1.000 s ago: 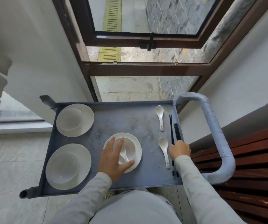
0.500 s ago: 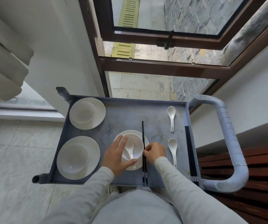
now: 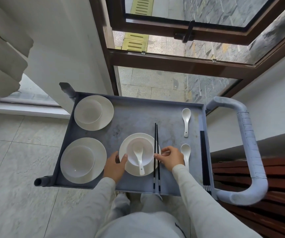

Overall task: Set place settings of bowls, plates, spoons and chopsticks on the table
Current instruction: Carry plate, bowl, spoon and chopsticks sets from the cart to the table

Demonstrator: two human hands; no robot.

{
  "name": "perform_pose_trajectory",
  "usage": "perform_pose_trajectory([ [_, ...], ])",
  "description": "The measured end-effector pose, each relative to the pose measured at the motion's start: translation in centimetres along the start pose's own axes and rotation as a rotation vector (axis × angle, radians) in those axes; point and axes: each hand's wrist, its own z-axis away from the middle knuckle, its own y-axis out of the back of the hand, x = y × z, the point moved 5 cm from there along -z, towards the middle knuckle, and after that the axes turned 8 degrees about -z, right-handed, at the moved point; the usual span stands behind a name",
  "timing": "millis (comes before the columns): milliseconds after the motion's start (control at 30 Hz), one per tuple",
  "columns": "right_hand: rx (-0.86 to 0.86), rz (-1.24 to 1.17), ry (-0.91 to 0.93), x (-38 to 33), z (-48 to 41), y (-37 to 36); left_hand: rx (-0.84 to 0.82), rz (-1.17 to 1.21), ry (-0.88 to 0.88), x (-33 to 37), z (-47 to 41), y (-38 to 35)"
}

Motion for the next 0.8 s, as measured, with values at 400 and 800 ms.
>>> perform_pose_trajectory([
  [400,-0.214,-0.186,-0.022,1.0,-3.6,0.1,0.01,0.242,0.115,-0.8,0.3,-0.2],
  [800,-0.265,-0.071,0.112,-0.6,-3.8,0.1,0.143,0.443,0.157,-1.4,2.8,-0.8],
])
